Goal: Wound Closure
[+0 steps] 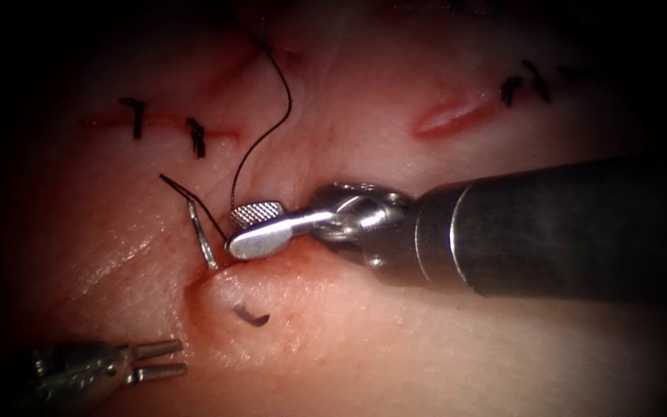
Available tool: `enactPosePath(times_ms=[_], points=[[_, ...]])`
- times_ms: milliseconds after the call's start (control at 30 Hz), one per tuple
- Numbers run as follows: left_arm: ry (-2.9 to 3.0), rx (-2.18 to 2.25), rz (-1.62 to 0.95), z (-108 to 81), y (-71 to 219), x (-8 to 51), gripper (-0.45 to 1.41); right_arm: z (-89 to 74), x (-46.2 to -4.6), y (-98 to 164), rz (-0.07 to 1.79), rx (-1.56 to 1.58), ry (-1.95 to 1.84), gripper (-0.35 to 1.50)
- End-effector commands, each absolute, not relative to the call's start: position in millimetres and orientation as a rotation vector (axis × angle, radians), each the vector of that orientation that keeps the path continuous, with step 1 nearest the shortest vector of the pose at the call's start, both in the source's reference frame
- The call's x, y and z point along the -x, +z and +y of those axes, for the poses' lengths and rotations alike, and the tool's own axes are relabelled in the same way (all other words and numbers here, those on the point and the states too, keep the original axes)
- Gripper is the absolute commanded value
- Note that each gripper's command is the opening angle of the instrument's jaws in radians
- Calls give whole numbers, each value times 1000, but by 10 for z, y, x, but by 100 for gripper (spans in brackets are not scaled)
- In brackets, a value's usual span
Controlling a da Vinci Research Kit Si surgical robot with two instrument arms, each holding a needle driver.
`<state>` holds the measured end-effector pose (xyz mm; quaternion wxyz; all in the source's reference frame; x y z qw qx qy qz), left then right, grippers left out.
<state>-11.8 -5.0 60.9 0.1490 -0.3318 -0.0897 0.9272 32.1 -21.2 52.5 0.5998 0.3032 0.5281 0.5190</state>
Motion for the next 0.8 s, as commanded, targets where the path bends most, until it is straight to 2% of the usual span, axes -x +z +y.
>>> enactPosePath(times_ms=[33,100,200,300,367,633,800], points=[[2665,985,-219,-45,613,127,56,-210,-319,527,1227,-677,1182,146],[2656,1030,-149,-38,608,135,71,-209,-312,525,1228,-646,1163,146],[2632,1079,-63,-30,601,146,76,-208,-299,522,1262,-560,1089,146],[2602,1096,-14,-27,596,158,76,-205,-286,519,1346,-463,994,121],[2584,1119,-4,-25,594,164,74,-200,-277,516,1375,-375,892,110],[2538,1142,60,-14,603,183,51,-173,-251,500,1301,-302,763,116],[2526,1131,92,-11,613,191,44,-173,-240,495,1280,-290,780,116]])
